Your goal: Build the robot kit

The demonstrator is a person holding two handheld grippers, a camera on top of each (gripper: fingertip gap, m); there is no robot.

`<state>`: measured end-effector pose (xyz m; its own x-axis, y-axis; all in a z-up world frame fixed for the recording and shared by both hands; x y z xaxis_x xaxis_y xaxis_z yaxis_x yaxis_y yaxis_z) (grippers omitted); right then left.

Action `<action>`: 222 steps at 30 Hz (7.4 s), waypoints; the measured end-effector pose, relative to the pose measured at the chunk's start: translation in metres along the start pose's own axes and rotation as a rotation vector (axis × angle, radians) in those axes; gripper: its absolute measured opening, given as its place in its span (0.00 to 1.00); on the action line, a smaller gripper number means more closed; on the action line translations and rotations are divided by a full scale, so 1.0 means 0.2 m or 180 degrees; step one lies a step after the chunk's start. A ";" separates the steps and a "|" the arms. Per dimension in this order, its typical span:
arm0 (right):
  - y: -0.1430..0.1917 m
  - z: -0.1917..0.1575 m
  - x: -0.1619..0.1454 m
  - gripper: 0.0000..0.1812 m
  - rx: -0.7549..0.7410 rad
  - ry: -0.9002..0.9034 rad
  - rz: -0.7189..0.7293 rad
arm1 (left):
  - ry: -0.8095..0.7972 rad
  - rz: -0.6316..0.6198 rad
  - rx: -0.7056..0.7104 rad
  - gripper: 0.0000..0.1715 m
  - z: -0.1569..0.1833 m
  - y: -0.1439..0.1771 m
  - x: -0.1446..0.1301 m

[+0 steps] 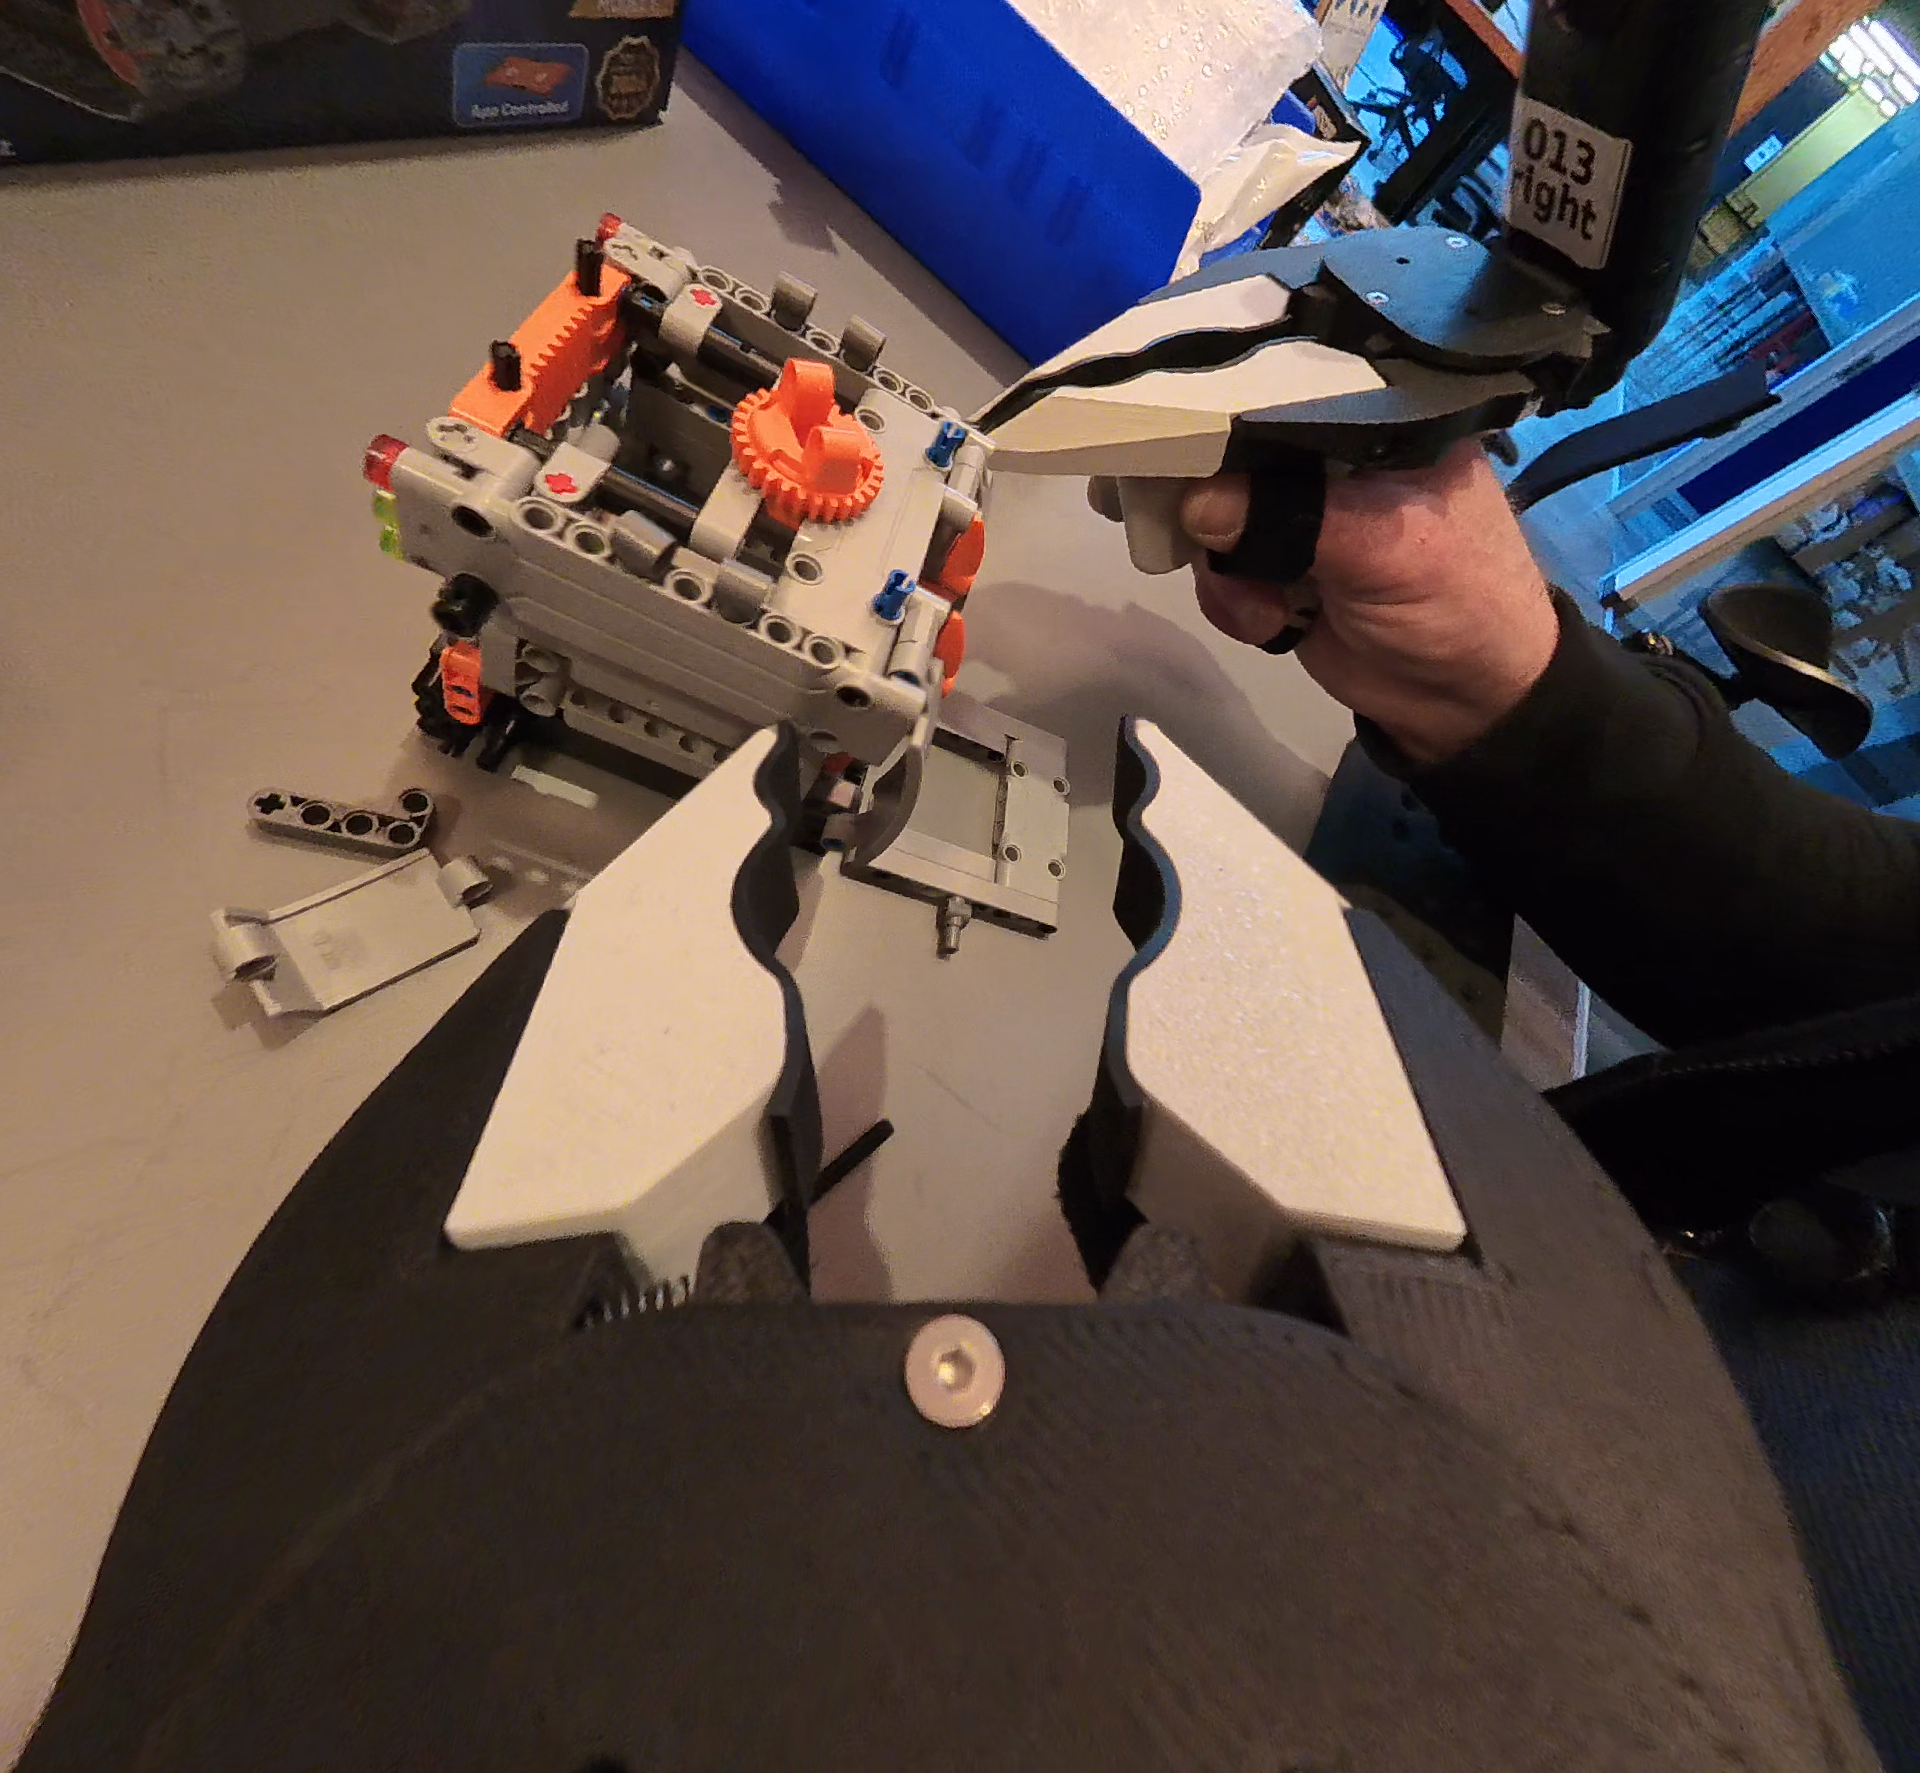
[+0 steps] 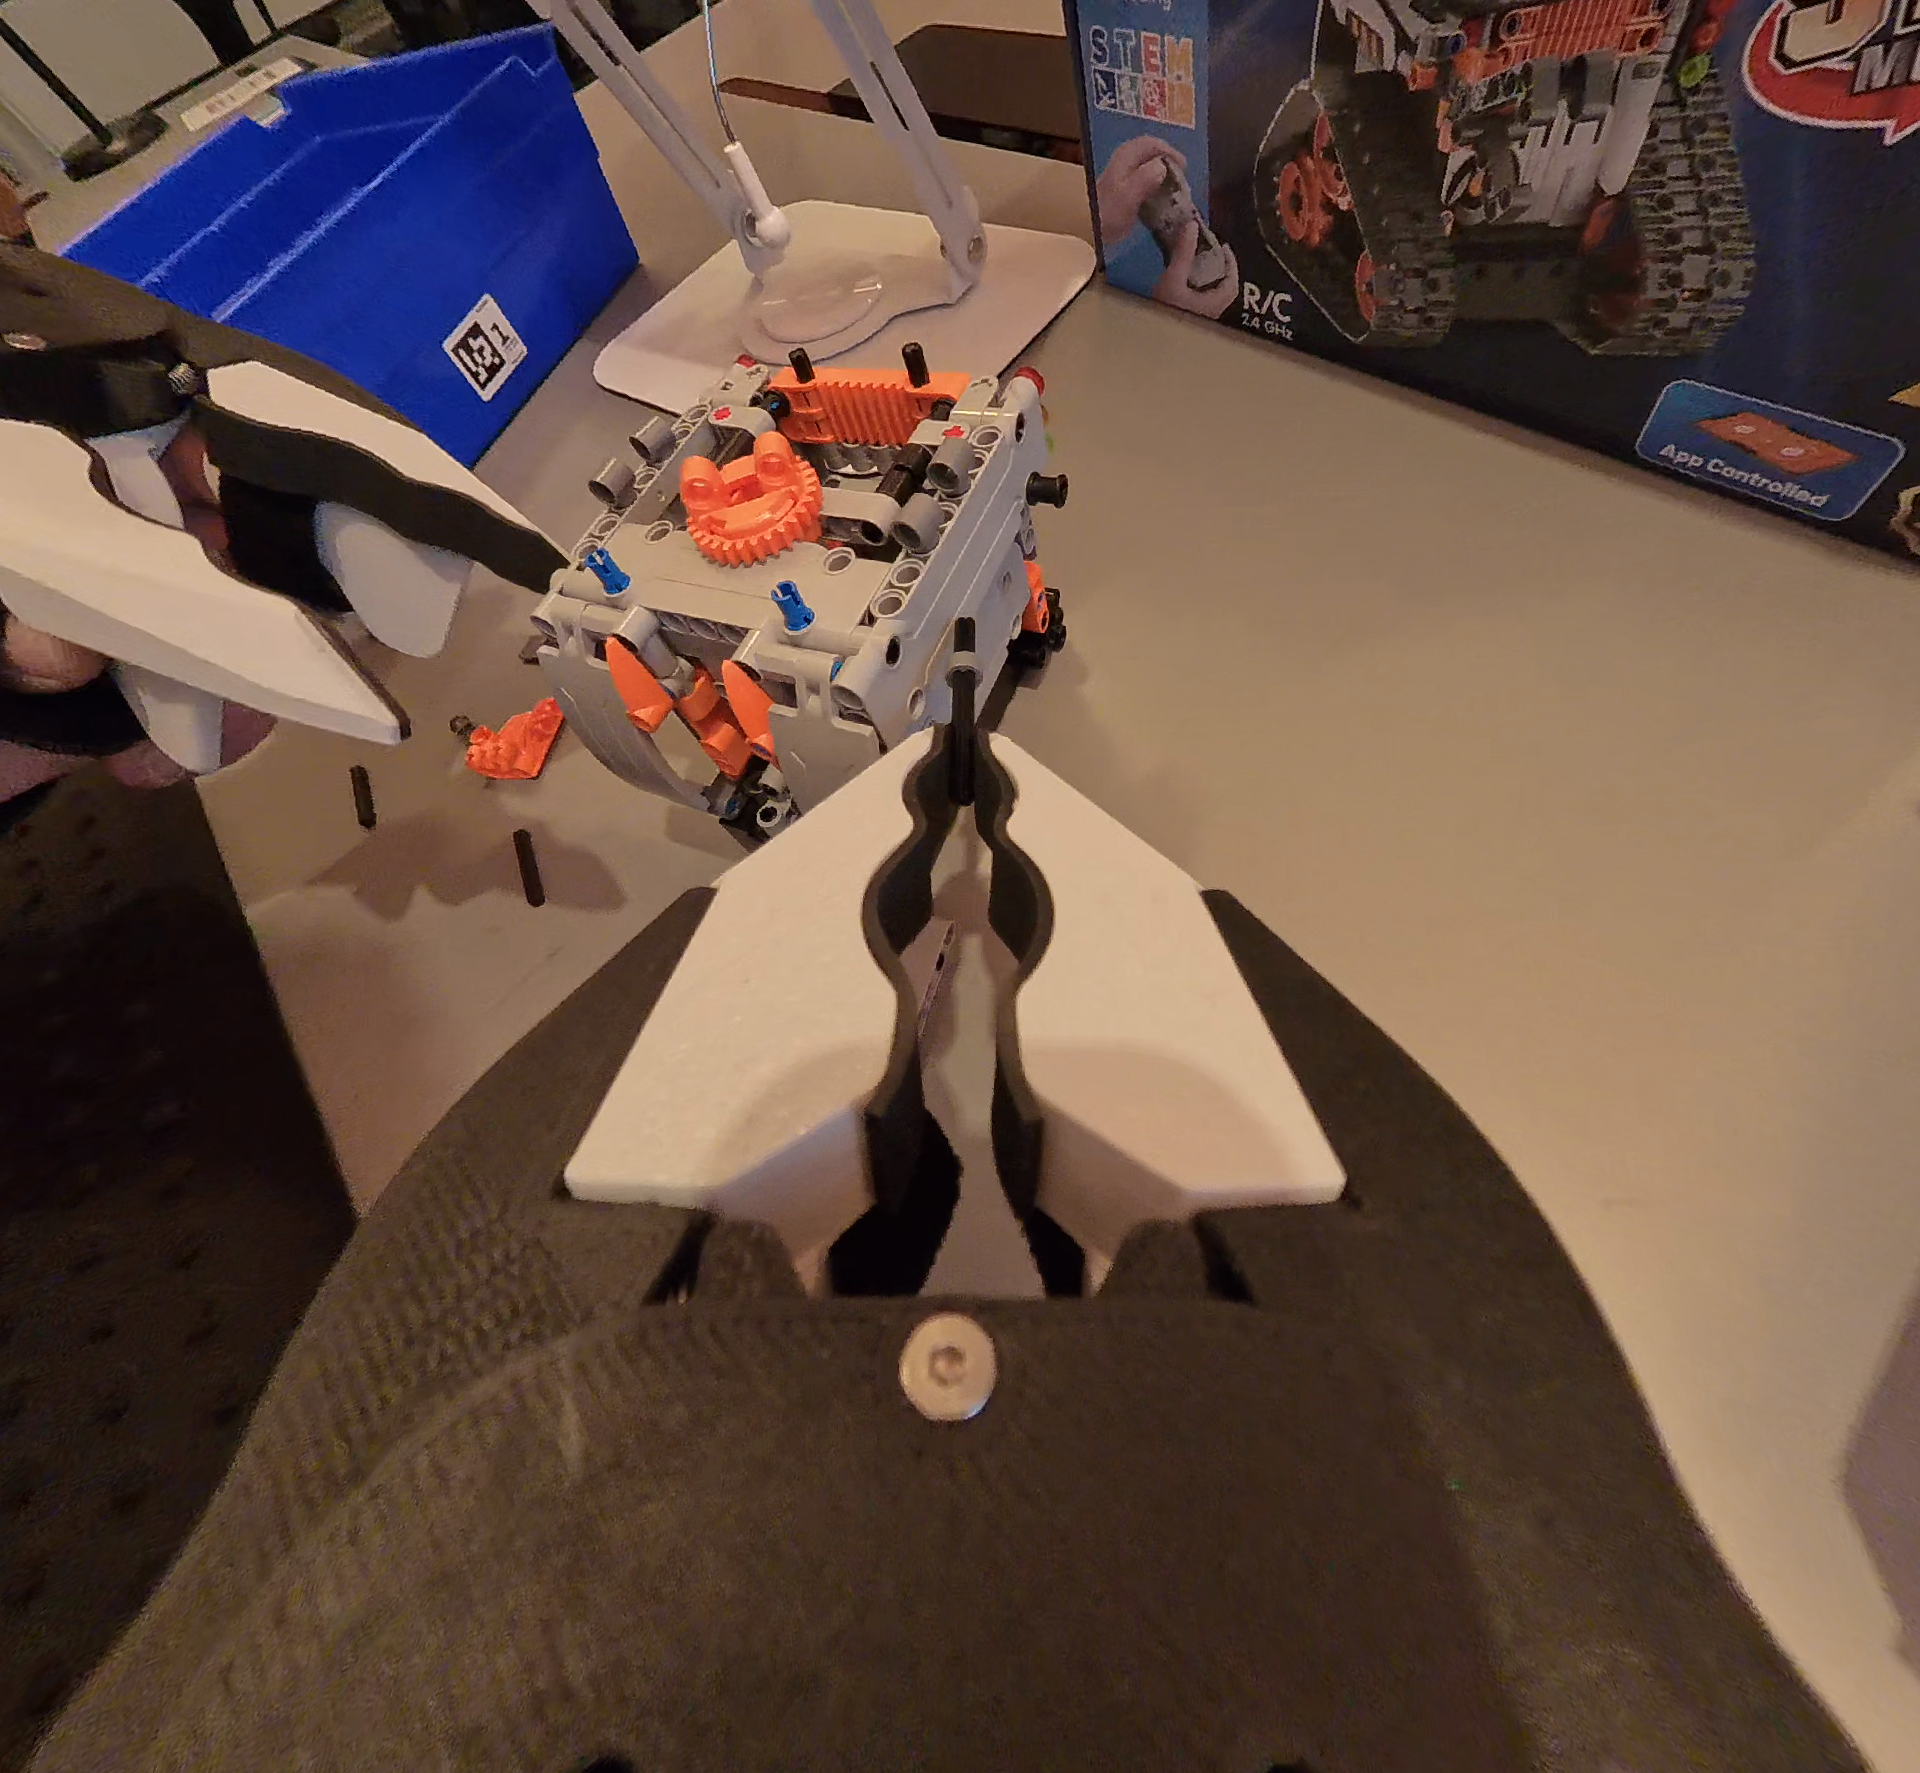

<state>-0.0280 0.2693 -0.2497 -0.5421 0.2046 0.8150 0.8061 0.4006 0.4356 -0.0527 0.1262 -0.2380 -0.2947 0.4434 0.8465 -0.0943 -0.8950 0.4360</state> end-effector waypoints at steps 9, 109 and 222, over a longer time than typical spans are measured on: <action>0.03 0.01 -0.02 0.00 0.0020 -0.0077 0.0008 | 0.0060 0.0097 0.0127 0.35 -0.07 0.08 0.03; -0.06 0.08 0.01 0.00 -0.0351 -0.0188 -0.0043 | -0.0302 0.0118 0.0195 0.40 -0.14 0.08 -0.02; 0.01 -0.67 -0.34 0.01 0.1801 0.0546 -0.0719 | -0.0476 0.0181 -0.0780 0.04 0.25 0.22 -0.28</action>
<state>0.0426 0.1368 -0.2517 -0.6007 -0.0674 0.7966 0.4005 0.8370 0.3728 0.0070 0.0638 -0.2508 -0.1642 0.3780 0.9111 -0.3139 -0.8957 0.3150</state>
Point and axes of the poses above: each gripper's, where its closed fingertips meet, y back along the fingers, x out of its top, z = x × y across the jaws, the point moved 4 cm from there along y, back along the fingers, and after that the axes turned 10 degrees about -y, right-handed, at the moved point
